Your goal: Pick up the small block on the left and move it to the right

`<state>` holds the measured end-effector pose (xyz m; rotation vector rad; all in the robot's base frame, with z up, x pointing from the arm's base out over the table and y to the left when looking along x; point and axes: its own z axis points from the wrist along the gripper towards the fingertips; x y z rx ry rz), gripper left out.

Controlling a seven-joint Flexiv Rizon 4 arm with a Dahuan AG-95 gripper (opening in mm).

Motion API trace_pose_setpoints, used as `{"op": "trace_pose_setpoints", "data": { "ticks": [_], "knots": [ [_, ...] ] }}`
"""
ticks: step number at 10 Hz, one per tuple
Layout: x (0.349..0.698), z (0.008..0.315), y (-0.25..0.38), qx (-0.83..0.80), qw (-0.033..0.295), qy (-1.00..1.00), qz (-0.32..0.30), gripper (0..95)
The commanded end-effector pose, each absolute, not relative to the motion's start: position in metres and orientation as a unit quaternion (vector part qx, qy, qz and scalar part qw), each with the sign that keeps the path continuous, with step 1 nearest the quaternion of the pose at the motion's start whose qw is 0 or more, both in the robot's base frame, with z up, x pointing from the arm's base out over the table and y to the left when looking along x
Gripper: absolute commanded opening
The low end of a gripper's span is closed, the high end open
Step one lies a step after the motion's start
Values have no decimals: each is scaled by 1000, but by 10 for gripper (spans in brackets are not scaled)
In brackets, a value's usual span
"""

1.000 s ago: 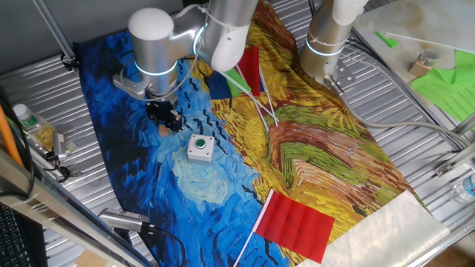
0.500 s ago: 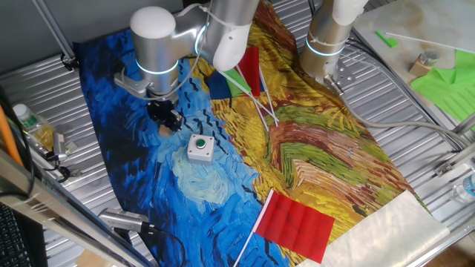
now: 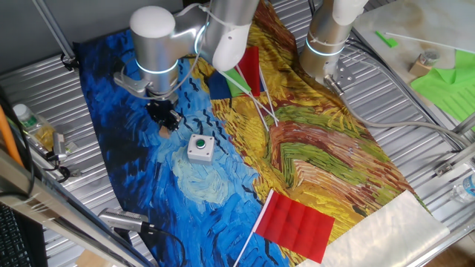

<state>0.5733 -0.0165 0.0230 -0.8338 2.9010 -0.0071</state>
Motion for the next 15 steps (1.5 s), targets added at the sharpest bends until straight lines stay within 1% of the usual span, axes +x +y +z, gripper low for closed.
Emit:
{"op": "trace_pose_setpoints", "data": {
  "ticks": [1, 2, 4, 6, 12, 14, 15],
  "knots": [
    [574, 25, -17, -271, 60, 961, -1, 0],
    [574, 29, -17, -267, 58, 962, 1, 0],
    [573, 51, -15, -247, 41, 968, 8, 0],
    [572, 66, -15, -237, 33, 971, 10, 0],
    [570, 90, -10, -206, 22, 978, 26, 0],
    [570, 120, 6, -174, -2, 984, 34, 0],
    [570, 131, 15, -162, -7, 986, 36, 0]
  ]
}}
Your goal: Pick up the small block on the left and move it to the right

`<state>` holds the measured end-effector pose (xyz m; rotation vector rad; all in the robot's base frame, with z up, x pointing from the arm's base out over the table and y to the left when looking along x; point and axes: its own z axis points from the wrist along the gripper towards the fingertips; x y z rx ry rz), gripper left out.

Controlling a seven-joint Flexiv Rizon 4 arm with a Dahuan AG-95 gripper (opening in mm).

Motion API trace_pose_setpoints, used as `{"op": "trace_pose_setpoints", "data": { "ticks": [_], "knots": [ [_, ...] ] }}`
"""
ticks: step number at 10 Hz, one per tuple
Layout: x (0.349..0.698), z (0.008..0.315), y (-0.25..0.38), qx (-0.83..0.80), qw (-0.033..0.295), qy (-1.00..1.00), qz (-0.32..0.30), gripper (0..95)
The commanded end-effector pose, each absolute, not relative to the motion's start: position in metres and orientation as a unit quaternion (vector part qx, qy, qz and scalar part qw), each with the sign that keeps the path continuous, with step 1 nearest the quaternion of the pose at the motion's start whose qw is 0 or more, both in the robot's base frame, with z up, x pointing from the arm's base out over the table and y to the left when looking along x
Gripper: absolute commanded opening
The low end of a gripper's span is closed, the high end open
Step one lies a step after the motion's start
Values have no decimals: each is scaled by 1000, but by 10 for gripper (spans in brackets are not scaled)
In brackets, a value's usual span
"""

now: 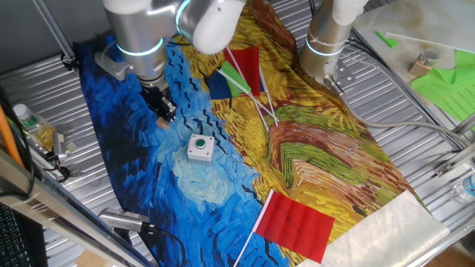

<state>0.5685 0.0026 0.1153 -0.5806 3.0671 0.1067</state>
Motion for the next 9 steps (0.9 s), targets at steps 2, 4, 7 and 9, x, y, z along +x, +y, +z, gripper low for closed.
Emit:
{"op": "trace_pose_setpoints", "data": {
  "ticks": [2, 4, 7, 9],
  "knots": [
    [572, 146, 37, -132, -13, 990, 39, 0],
    [578, 155, 59, -101, -15, 994, 46, 0],
    [582, 168, 94, -45, -20, 997, 57, 0],
    [581, 163, 98, -23, -20, 997, 74, 0]
  ]
}}
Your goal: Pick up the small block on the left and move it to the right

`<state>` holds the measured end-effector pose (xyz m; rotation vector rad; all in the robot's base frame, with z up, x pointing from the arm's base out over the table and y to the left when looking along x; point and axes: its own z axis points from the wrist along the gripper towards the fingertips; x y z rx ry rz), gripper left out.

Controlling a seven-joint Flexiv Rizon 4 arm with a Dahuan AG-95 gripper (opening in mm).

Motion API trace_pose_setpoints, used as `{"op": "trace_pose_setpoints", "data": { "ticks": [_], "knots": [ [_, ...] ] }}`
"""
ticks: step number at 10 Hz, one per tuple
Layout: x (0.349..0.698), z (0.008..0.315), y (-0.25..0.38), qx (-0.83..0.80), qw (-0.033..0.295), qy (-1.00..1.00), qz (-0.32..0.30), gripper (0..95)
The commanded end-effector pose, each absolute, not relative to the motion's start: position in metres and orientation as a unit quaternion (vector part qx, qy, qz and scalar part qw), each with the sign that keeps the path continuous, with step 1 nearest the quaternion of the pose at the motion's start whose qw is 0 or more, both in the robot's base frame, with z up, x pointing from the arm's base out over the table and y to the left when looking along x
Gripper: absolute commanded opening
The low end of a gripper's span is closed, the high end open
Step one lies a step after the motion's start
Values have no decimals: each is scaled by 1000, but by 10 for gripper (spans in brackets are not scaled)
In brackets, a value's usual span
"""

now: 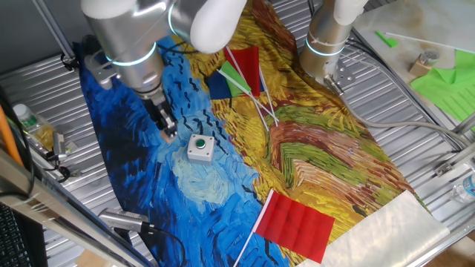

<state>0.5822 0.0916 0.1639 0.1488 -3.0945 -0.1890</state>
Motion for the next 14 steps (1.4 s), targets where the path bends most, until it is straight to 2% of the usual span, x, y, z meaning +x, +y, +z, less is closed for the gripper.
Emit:
{"op": "trace_pose_setpoints", "data": {
  "ticks": [1, 9, 14],
  "knots": [
    [582, 160, 97, 14, 20, -997, -79, 0],
    [585, 155, 96, 25, 12, -997, -76, 0],
    [585, 155, 96, 102, 25, -994, 7, 0]
  ]
}}
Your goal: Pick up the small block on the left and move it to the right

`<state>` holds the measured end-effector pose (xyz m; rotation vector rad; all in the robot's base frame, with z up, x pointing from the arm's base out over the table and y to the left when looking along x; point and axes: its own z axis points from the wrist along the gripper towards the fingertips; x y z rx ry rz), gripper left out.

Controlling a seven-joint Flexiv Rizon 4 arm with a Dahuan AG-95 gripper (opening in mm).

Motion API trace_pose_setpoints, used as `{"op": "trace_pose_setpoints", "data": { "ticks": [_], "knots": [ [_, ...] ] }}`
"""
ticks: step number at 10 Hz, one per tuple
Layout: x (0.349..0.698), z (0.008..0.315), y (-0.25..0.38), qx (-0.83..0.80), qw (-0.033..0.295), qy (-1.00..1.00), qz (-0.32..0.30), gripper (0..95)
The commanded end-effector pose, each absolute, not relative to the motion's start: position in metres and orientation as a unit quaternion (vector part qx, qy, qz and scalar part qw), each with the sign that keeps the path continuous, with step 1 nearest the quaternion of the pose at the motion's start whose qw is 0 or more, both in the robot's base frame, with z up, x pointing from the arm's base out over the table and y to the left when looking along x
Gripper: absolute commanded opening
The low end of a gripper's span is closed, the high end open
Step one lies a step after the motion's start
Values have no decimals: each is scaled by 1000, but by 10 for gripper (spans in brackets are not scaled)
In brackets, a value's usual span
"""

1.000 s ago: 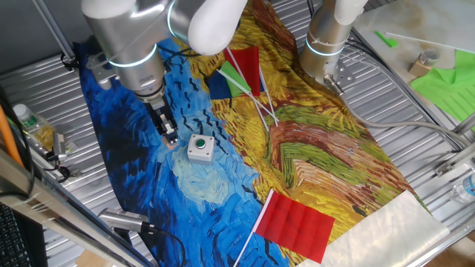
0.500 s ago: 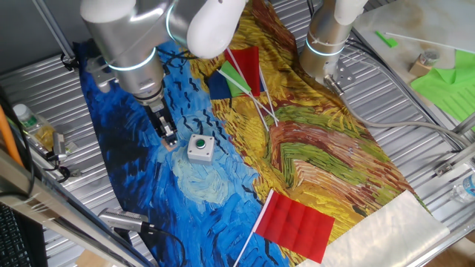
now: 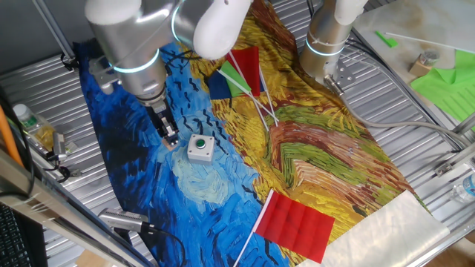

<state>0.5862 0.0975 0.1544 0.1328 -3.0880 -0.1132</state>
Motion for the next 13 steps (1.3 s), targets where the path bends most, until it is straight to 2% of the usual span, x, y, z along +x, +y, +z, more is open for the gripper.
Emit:
{"op": "trace_pose_setpoints", "data": {
  "ticks": [1, 5, 9, 13],
  "knots": [
    [585, 155, 96, 121, 22, -992, 11, 0],
    [585, 155, 96, 167, 20, -986, 14, 0],
    [585, 155, 96, 214, 3, -977, 18, 0],
    [585, 155, 96, 209, -2, -978, 22, 0]
  ]
}}
